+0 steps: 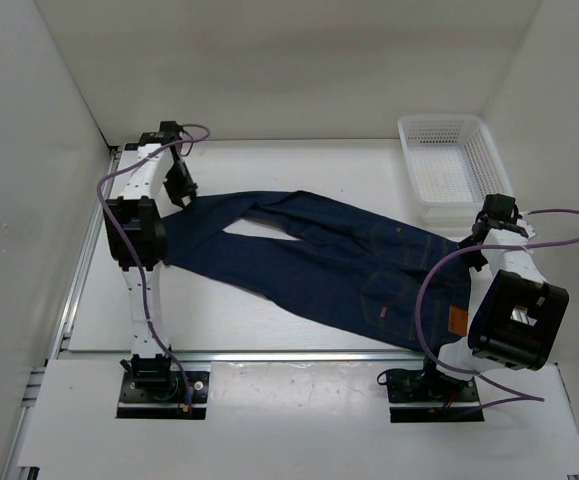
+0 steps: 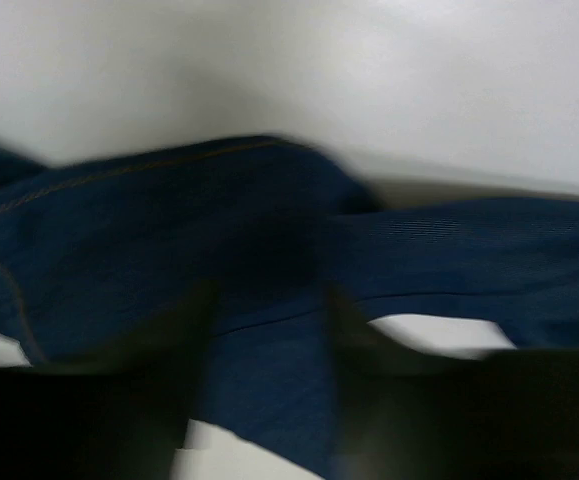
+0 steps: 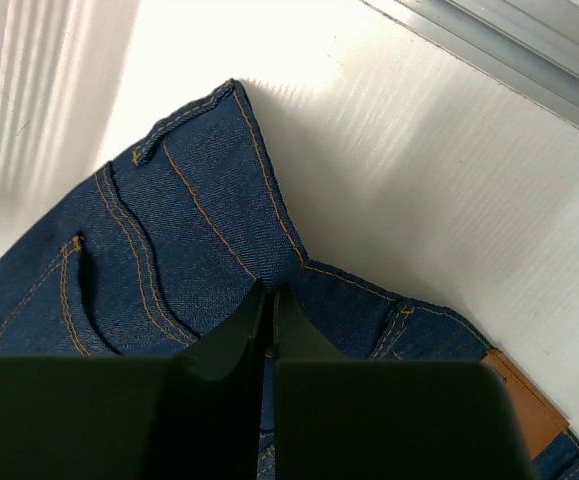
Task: Fold and stack the trousers
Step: Flatten the trousers out
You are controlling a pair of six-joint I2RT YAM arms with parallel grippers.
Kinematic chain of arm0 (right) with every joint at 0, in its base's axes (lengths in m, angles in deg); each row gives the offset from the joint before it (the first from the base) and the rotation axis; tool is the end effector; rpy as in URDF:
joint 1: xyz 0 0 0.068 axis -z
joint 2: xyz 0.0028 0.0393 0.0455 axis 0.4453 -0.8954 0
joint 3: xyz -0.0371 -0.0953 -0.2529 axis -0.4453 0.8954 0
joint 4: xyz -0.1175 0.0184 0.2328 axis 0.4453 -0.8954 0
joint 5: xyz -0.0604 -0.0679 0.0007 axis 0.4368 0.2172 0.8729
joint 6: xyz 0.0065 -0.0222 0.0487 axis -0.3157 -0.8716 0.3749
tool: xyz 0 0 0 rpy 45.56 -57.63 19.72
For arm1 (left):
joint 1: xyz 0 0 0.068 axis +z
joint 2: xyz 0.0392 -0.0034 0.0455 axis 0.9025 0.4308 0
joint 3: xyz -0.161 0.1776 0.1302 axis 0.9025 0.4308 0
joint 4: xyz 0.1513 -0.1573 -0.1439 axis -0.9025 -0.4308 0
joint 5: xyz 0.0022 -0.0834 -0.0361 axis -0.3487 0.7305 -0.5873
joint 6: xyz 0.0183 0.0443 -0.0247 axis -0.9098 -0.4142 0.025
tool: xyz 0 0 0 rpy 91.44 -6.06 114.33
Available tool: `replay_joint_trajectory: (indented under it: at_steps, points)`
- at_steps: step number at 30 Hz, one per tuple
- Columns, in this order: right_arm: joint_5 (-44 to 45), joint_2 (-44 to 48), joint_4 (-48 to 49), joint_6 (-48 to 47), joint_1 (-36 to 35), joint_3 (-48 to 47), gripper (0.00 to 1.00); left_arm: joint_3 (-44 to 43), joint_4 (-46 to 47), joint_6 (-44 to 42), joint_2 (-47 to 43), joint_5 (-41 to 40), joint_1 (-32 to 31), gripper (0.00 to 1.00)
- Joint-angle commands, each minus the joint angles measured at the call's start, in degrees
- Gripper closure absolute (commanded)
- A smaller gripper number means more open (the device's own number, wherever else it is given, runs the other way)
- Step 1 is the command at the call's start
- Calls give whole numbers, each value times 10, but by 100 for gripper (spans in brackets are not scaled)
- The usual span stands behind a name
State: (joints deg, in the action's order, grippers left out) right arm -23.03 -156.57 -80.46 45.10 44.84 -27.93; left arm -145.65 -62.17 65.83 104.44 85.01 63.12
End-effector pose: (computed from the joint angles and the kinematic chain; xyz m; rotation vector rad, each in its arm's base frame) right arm 0.2701 -0.1006 0.2142 1.3379 2.1574 -0.2290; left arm 0.4822 -0.0096 0.2258 -0.5694 2.8170 -0.0036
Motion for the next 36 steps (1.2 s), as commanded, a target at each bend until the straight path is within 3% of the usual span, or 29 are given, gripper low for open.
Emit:
replay_joint_trajectory:
  at_steps: [1, 2, 8, 10, 11, 14, 15, 17, 22, 32, 36]
  points:
    - [4, -2, 1, -5, 3, -8, 100, 44, 23, -1, -140, -42, 40, 79]
    - [4, -2, 1, -5, 3, -8, 100, 66, 17, -8, -148, -42, 53, 90]
    - [-8, -2, 1, -5, 3, -8, 100, 194, 18, 3, -211, -57, 80, 89]
    - [-15, -2, 7, -5, 3, -8, 100, 270, 43, 14, -226, -46, 95, 76]
    - [-22, -2, 7, -5, 3, -8, 100, 325, 54, 14, -242, -10, 117, 62]
    - [-29, -2, 7, -10, 3, -8, 100, 396, 94, 21, -279, 28, 147, 44]
    - [-29, -2, 7, -10, 3, -8, 100, 436, 103, 28, -291, 28, 155, 24]
    - [-35, -2, 7, -16, 3, -8, 100, 467, 128, 28, -320, 51, 155, 16]
    - [-57, -7, 13, -16, 3, -8, 100, 499, 149, 28, -317, 86, 167, 17]
    - [-69, -2, 19, -16, 3, 3, 100, 525, 189, 22, -301, 114, 162, 41]
    - [-74, -2, 24, -10, 3, 3, 100, 525, 189, 22, -294, 103, 162, 37]
